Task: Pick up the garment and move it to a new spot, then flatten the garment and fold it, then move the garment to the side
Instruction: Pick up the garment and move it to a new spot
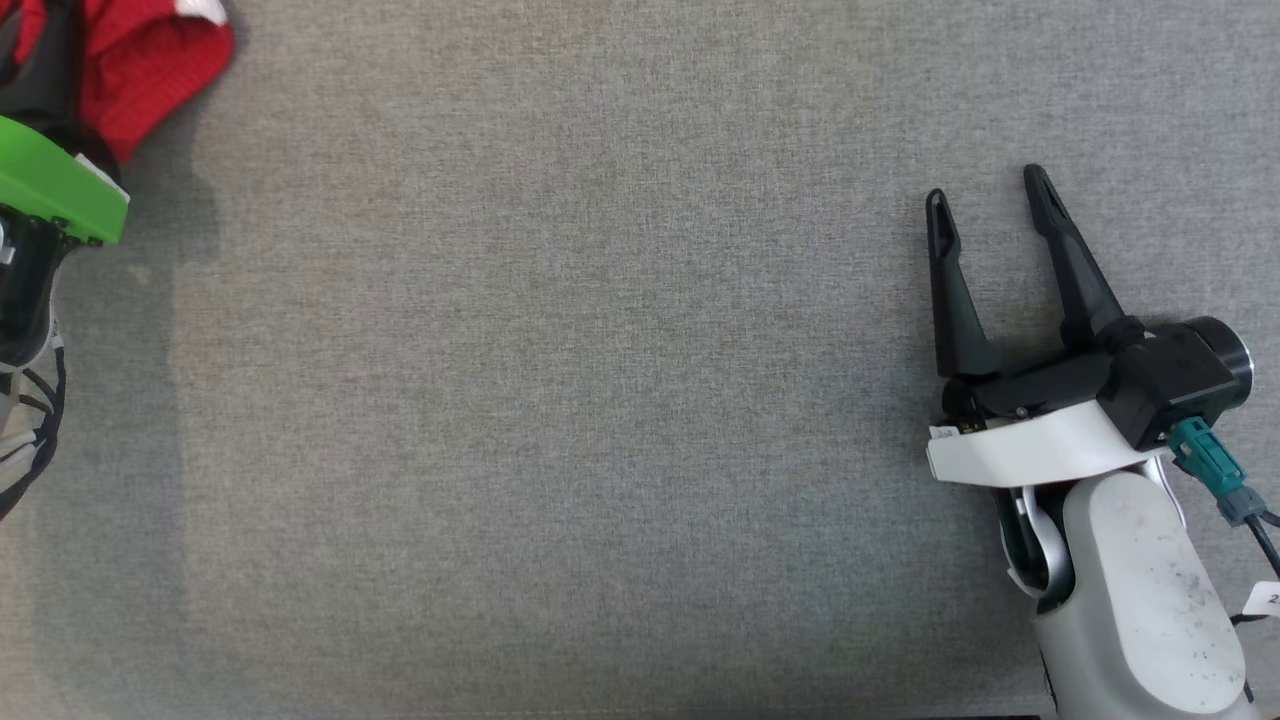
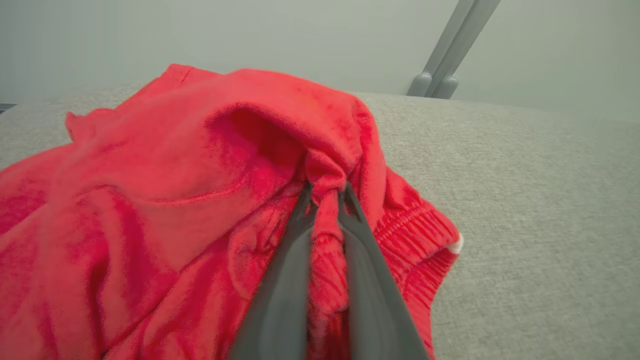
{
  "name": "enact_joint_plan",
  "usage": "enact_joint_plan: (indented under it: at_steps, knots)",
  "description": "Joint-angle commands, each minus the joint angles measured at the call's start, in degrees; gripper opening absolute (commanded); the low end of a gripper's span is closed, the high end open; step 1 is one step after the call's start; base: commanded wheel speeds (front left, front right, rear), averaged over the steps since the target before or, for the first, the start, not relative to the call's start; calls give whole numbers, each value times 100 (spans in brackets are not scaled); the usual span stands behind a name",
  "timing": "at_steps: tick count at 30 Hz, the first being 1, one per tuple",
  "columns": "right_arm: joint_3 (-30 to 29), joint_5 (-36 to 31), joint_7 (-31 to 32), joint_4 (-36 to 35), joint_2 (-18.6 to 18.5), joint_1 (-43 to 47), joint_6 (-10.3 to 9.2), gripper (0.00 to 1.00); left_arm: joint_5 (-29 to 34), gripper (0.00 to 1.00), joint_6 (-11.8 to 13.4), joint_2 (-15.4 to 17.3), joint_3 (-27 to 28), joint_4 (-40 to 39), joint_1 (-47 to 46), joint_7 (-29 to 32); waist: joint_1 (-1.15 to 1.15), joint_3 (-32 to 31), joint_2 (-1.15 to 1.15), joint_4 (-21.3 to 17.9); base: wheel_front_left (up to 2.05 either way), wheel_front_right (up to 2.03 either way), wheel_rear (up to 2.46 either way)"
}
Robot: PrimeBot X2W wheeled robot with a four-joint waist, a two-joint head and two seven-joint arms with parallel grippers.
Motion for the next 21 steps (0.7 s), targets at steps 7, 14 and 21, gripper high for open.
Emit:
enact_joint_plan:
  at_steps: [7, 14, 21]
  knots:
    - [36, 435, 72, 372, -61, 518, -20, 100, -179, 0, -18, 500, -553, -1841, 461, -180, 0, -1030, 0, -16, 0, 0, 0]
    - [106, 778, 66, 410, -58, 804, -20, 100, -116, 0, 199, 373, -816, -3548, 841, -164, 0, -1563, 0, -284, 0, 0, 0]
    - [141, 997, 65, 425, -58, 1083, -20, 100, -432, 0, 790, -133, -1228, -5478, 1239, 172, 0, -1883, 0, -703, 0, 0, 0]
